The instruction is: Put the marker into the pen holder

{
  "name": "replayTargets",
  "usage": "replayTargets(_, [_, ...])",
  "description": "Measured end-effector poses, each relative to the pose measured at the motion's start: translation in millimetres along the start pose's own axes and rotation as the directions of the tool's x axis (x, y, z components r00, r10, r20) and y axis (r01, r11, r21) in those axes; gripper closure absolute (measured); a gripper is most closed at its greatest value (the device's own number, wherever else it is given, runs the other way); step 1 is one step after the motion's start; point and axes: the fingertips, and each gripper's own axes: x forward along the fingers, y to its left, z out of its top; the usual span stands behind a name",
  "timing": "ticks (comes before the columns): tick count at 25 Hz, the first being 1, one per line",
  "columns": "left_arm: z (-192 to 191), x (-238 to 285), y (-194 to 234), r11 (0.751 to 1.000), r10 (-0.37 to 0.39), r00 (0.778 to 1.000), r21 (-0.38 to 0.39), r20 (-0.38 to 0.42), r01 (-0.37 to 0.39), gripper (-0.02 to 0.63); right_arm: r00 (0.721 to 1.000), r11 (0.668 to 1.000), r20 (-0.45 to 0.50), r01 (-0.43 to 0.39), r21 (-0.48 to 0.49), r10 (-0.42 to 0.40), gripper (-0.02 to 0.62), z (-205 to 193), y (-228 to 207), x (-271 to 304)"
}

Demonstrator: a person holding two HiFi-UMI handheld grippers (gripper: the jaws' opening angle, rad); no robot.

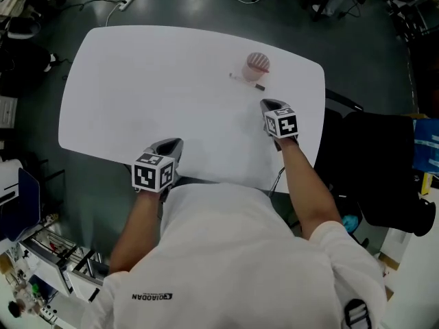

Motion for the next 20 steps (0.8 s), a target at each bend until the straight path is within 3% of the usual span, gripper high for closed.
replayTargets(6, [-9.6,-12.6,6.8,0.998,0.051,0.999,-0.043,0.001,-0.051,0.578,0.996,0.982,-0.057,0.059,-0.177,-0.07,0.491,13.6,-32.5,39.3])
replayTargets(11, [-17.6,-19.4,11.9,0.995,0.08,0.997,-0.067,-0.003,-0.08,0.578,0.994,0.958,-0.099,0.018,-0.285,-0.048,0.424,17.1,-35.0,63.5])
replayTargets(15, [-22.7,-28.3,16.2,0.989,0.108,0.994,-0.097,0.008,-0.107,0.578,0.989,0.948,-0.147,-0.03,-0.317,-0.018,0.425,11.2,-30.2,68.4])
replayTargets(20, [-22.2,-35.6,17.2,0.988,0.118,0.993,-0.102,0.026,-0.115,0.578,0.987,0.948,-0.163,-0.048,-0.316,-0.005,0.488,4.3,-17.7,67.1])
